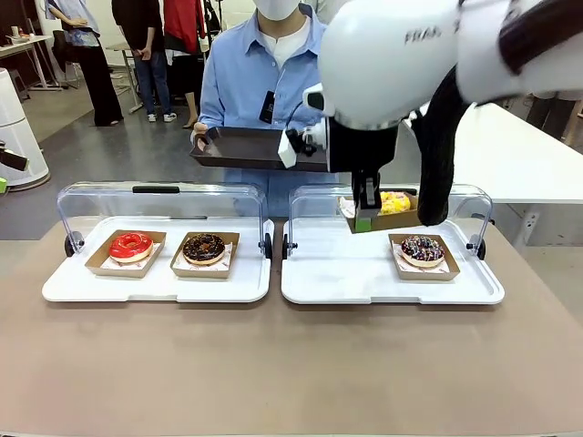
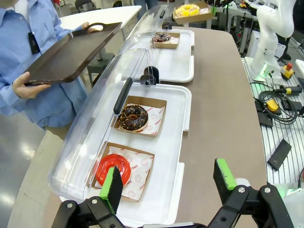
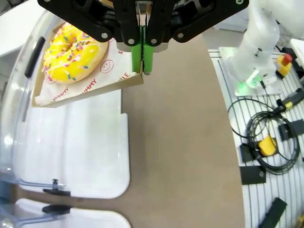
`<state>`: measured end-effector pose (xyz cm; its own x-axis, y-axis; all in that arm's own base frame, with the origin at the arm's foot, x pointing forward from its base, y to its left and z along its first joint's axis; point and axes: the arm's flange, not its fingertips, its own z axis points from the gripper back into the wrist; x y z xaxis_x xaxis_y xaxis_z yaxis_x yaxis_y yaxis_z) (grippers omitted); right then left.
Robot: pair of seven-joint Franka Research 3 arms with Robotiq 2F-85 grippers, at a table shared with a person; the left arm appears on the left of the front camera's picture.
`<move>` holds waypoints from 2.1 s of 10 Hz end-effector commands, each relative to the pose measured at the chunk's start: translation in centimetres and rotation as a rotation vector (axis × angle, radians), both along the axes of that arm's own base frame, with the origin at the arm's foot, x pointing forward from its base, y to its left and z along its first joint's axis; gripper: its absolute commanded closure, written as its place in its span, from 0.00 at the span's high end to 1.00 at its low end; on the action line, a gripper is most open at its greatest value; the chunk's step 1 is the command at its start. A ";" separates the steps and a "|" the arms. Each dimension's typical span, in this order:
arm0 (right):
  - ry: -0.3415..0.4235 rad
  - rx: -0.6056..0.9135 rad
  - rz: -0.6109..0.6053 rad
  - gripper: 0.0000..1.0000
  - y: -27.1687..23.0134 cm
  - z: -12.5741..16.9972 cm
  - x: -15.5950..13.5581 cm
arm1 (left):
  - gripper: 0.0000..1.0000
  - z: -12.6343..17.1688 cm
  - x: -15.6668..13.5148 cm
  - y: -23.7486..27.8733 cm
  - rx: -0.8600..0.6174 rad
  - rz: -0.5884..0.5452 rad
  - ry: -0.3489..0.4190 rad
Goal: Provide the desired donut to the person.
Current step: Pick up and lift the Paper togo box containing the Donut pointed at by the person, then place the picked Paper togo box onto the Handle tray extended by the person.
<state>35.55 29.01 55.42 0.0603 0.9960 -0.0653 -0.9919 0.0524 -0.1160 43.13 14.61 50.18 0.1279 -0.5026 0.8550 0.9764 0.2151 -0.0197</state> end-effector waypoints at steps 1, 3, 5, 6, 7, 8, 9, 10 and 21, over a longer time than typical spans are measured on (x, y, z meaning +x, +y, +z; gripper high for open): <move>-0.005 0.037 -0.051 0.00 0.1 1.6 -0.1 | 1.00 0.1 0.0 0.0 0.009 0.007 -0.002; -0.028 0.042 -0.052 0.00 0.5 3.1 -0.1 | 1.00 0.1 0.0 0.0 0.009 0.007 -0.002; -0.027 0.037 -0.034 0.00 0.0 3.0 -0.1 | 1.00 0.1 0.0 0.0 0.009 0.007 -0.002; -0.027 0.037 -0.034 0.00 0.0 3.0 -0.1 | 1.00 0.1 0.0 0.0 0.009 0.007 -0.002; -0.027 0.037 -0.034 0.00 0.0 3.0 -0.1 | 1.00 0.1 0.0 0.0 0.009 0.007 -0.002; -0.027 0.037 -0.034 0.00 0.0 3.0 -0.1 | 1.00 0.1 0.0 0.0 0.009 0.007 -0.002; -0.027 0.037 -0.034 0.00 0.0 3.0 -0.1 | 1.00 0.1 0.0 0.0 0.009 0.007 -0.002; -0.027 0.037 -0.034 0.00 0.0 3.0 -0.1 | 1.00 0.1 0.0 0.0 0.009 0.007 -0.002; -0.027 0.037 -0.034 0.00 0.0 3.0 -0.1 | 1.00 0.1 0.0 0.0 0.009 0.007 -0.002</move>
<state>35.61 29.04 58.70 0.0930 0.9955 -0.0202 -0.9859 0.0893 -0.1415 43.13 14.62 50.18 0.1280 -0.5026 0.8550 0.9764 0.2152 -0.0196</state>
